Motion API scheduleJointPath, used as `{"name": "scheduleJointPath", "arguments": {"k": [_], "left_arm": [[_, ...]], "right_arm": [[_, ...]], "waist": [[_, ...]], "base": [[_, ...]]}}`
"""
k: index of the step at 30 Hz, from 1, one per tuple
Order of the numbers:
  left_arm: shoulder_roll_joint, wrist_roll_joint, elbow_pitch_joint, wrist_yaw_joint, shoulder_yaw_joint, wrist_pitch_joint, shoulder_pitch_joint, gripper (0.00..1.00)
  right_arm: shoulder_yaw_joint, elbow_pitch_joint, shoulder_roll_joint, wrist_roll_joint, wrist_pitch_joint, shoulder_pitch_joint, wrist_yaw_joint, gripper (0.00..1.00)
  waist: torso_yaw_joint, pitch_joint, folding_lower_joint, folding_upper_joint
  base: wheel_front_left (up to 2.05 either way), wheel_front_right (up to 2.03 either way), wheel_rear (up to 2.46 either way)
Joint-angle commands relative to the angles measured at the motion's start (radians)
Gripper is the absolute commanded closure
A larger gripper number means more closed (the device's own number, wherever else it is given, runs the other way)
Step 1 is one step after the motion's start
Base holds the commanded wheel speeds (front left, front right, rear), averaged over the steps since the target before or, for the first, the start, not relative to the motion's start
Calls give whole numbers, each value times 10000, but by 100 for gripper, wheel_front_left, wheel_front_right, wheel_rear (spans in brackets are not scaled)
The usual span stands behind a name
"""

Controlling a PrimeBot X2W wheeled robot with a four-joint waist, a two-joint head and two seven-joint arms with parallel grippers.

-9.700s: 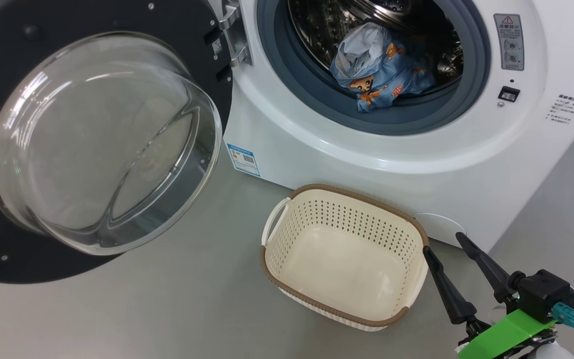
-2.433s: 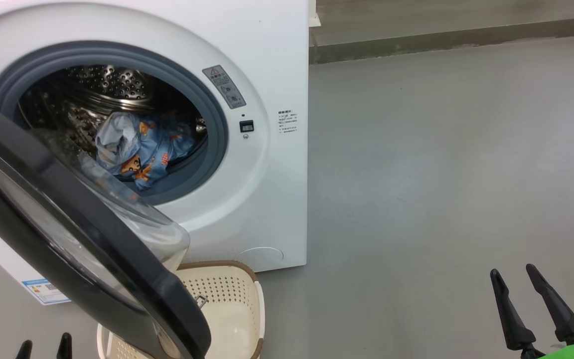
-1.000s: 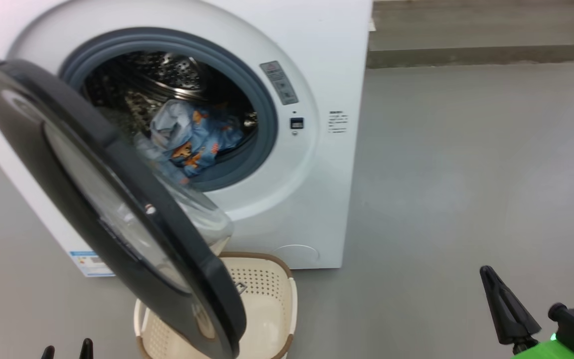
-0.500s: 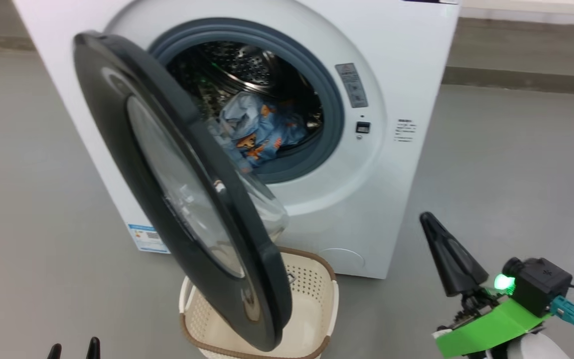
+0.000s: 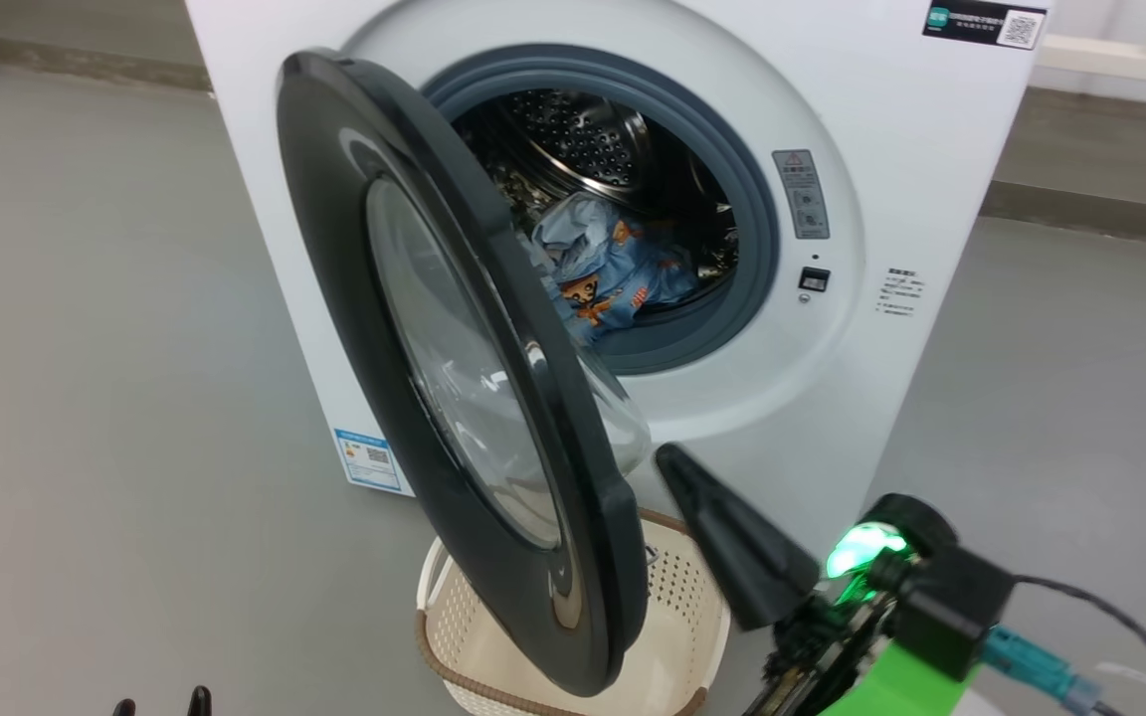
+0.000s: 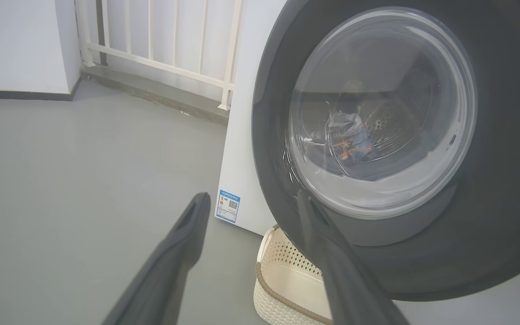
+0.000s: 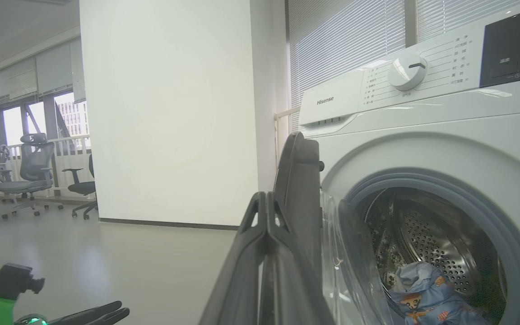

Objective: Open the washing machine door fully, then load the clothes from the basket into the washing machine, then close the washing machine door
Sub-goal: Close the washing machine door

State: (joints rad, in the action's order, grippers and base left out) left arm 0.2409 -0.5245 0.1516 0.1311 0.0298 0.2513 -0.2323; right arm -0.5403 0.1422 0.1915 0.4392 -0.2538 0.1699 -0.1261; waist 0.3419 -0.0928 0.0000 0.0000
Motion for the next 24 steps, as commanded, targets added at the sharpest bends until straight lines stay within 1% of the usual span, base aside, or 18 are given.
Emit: {"name": "scheduleJointPath", "arguments": {"k": [1, 4, 6, 14, 24], "left_arm": [[165, 21, -260, -4, -312, 105, 331, 0], [137, 17, -270, -4, -276, 105, 343, 0], [124, 15, -275, -4, -265, 105, 343, 0], [51, -1, -283, -4, -254, 105, 336, 0], [-10, -43, -284, -4, -201, 105, 419, 0]], "right_arm": [[-418, 266, -72, 60, -80, 410, -46, 100], [-987, 40, -172, 195, -80, 424, -46, 100], [-1166, -73, -207, 270, -80, 417, -46, 100], [-2251, -1219, -420, 1087, -80, 380, -46, 100], [-2754, -2803, -720, 1626, -80, 620, -46, 100]], "waist": [[190, -64, 0, 0], [323, -81, 0, 0], [357, -88, 0, 0], [589, -76, 0, 0], [776, 14, 0, 0]], "base": [[0, 0, 0], [0, 0, 0], [0, 0, 0], [0, 0, 0], [0, 0, 0]]}}
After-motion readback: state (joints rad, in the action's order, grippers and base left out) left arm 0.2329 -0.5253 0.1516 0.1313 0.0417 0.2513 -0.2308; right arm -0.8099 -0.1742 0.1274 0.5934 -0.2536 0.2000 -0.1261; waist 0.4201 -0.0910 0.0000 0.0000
